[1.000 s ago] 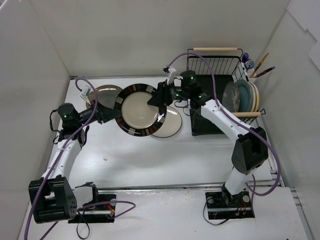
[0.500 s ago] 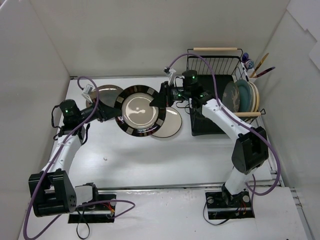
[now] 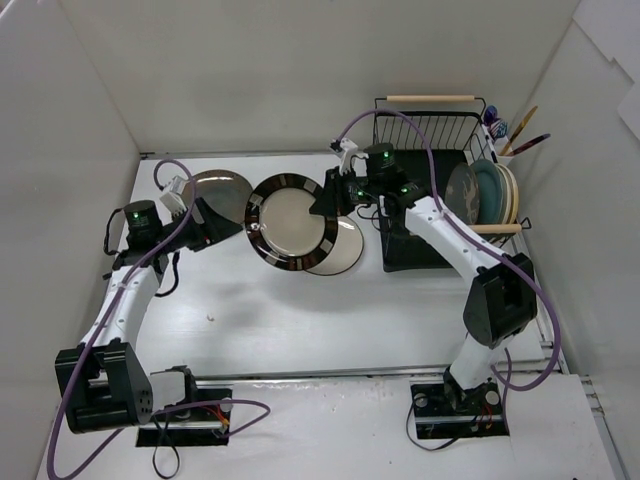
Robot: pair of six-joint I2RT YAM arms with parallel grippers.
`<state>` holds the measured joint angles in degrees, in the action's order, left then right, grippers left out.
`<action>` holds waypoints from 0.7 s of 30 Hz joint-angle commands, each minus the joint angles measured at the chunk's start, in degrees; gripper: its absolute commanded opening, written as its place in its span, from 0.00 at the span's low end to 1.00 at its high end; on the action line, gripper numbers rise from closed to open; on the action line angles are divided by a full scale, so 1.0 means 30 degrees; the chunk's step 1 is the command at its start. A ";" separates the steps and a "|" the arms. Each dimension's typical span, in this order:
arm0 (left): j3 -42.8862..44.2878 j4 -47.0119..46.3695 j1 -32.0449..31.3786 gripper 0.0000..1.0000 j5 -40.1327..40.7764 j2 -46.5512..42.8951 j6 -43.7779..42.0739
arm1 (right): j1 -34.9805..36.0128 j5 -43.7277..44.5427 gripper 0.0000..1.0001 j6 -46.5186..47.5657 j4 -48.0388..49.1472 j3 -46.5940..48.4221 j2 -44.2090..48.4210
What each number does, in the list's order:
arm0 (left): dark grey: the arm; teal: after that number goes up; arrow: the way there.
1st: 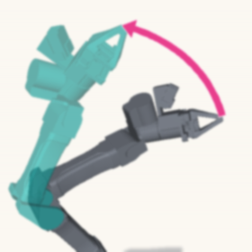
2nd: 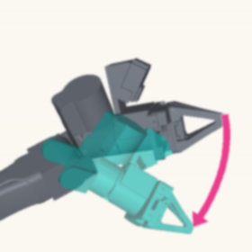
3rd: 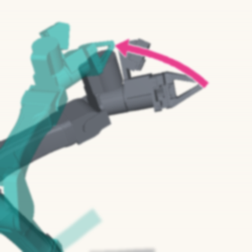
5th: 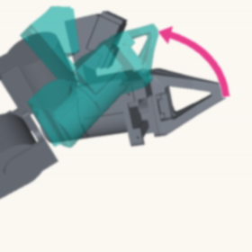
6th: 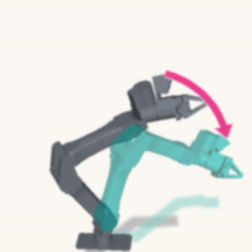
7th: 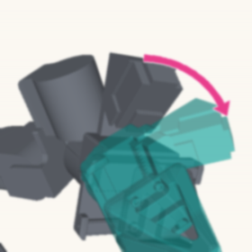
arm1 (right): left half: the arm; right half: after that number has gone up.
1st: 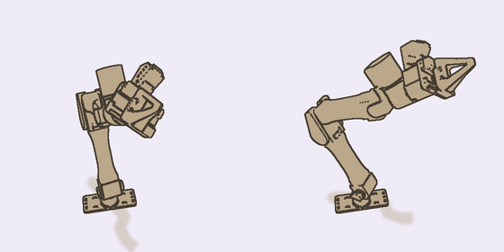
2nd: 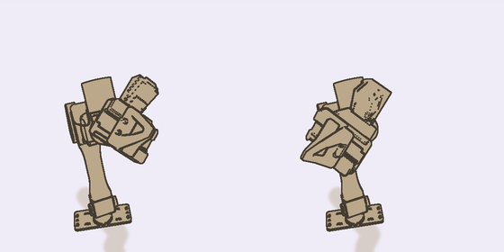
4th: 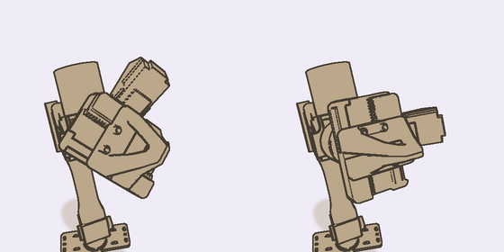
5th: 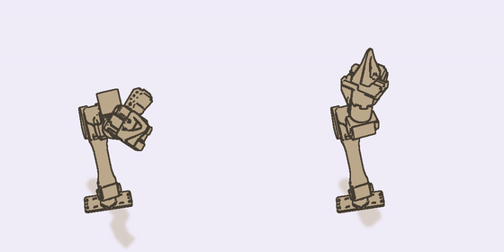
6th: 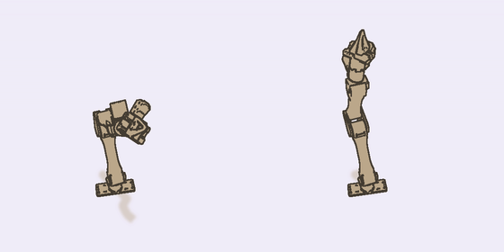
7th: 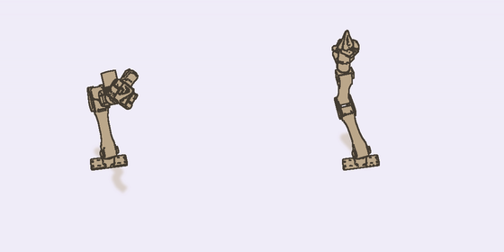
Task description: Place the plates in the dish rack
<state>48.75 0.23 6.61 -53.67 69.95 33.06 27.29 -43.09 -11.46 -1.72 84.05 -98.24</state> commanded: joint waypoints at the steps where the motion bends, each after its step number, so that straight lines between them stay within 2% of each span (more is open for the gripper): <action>1: 0.1268 0.2116 0.0345 0.79 0.2270 -0.0788 -0.1406 | -0.0131 0.0386 0.00 0.0158 0.2301 0.2158 0.2129; 4: 0.1649 0.3874 0.0345 0.84 0.4523 -0.0906 -0.2022 | -0.0102 0.2431 0.00 0.0685 0.2184 0.2655 0.2773; 7: 0.1884 0.5077 0.0345 0.85 0.5494 -0.0759 -0.2376 | -0.0132 0.3841 0.00 0.1330 0.2125 0.3269 0.3418; 8: 0.1884 0.5341 0.0345 0.95 0.6019 -0.0672 -0.2464 | -0.0189 0.4890 0.00 0.1679 0.2125 0.3475 0.3738; 9: 0.2029 0.5865 0.0345 0.99 0.6344 -0.0642 -0.2552 | -0.0219 0.5423 0.00 0.1857 0.2096 0.3651 0.3915; 16: 0.3259 0.8037 -0.0707 0.99 0.9390 -0.0555 -0.3314 | -0.1066 0.9581 0.00 0.4313 0.2037 0.5145 0.4942; 21: 0.4343 0.9267 -0.2024 0.99 1.1676 -0.0057 -0.3783 | -0.2209 1.0876 0.00 0.5753 0.1803 0.5586 0.5411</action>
<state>57.84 25.91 2.63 -24.32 69.60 23.92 22.59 -15.22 2.35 -7.14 96.16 -86.43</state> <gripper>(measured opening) 0.993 0.148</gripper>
